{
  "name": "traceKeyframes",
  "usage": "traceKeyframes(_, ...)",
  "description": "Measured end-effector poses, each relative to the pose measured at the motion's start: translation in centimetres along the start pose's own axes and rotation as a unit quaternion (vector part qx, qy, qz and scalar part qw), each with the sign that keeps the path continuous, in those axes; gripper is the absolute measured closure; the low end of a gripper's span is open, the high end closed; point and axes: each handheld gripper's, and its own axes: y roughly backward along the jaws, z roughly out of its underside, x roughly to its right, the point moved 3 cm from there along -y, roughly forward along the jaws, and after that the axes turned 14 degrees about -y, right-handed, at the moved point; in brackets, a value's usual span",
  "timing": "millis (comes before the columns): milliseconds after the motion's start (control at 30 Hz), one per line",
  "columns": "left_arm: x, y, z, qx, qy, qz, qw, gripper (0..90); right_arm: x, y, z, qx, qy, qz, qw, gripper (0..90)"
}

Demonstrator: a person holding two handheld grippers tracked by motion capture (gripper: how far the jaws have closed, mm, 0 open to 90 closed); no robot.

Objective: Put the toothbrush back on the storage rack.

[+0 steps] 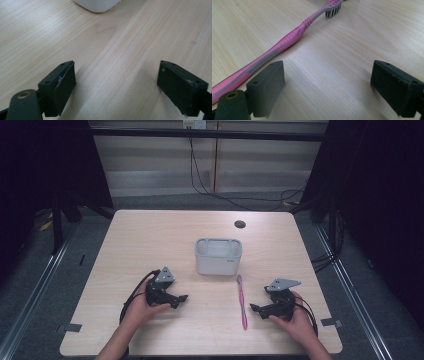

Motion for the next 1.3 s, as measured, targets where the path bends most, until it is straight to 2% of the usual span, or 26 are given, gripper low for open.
traceKeyframes(200, 0.0, 0.1, 0.0, -0.002, -0.001, -0.001, 1.0000, 14.8, 0.0, -0.1, -0.1, 0.003, -0.006, 0.004, 1.0000, 11.9)
traceKeyframes(400, 0.0, 0.0, 0.0, 0.001, 0.002, -0.001, 1.0000, 14.7, -0.1, 0.1, -0.6, -0.028, -0.022, 0.019, 0.9992, 14.3)
traceKeyframes(467, 0.0, 0.1, 0.0, -0.001, -0.001, -0.001, 1.0000, 14.7, -0.2, 0.2, -0.9, -0.035, -0.046, 0.020, 0.9981, 18.6)
traceKeyframes(533, 0.0, 0.1, 0.0, -0.001, -0.001, -0.001, 1.0000, 14.6, -0.3, 0.3, -1.3, -0.054, -0.050, 0.030, 0.9969, 22.8)
traceKeyframes(667, 0.0, 0.1, 0.0, -0.001, -0.001, -0.001, 1.0000, 14.6, -0.6, 0.5, -2.0, -0.083, -0.083, 0.030, 0.9927, 25.1)
traceKeyframes(767, 0.0, 0.1, 0.0, -0.001, -0.001, 0.000, 1.0000, 14.6, -0.8, 0.6, -2.5, -0.092, -0.089, 0.032, 0.9912, 25.8)
traceKeyframes(800, 0.0, 0.0, 0.0, 0.000, 0.002, 0.000, 1.0000, 14.6, -1.0, 0.7, -2.7, -0.098, -0.099, 0.035, 0.9897, 25.8)
traceKeyframes(833, 0.0, 0.0, 0.0, 0.001, 0.003, 0.000, 1.0000, 14.6, -1.1, 0.7, -2.9, -0.097, -0.099, 0.031, 0.9899, 25.8)
traceKeyframes(933, 0.0, 0.0, 0.0, 0.002, 0.002, 0.000, 1.0000, 14.6, -1.3, 0.9, -3.6, -0.107, -0.100, 0.041, 0.9884, 26.0)
traceKeyframes(1033, 0.0, 0.0, 0.0, 0.001, 0.003, -0.001, 1.0000, 14.6, -1.4, 1.0, -4.2, -0.113, -0.111, 0.040, 0.9866, 26.4)
traceKeyframes(1133, 0.0, 0.0, 0.0, 0.001, 0.003, 0.000, 1.0000, 14.6, -1.8, 1.1, -4.8, -0.116, -0.101, 0.047, 0.9869, 26.9)
traceKeyframes(1300, 0.0, 0.0, 0.0, 0.001, 0.002, 0.000, 1.0000, 14.6, -2.3, 0.9, -5.3, -0.131, -0.103, 0.048, 0.9848, 27.6)
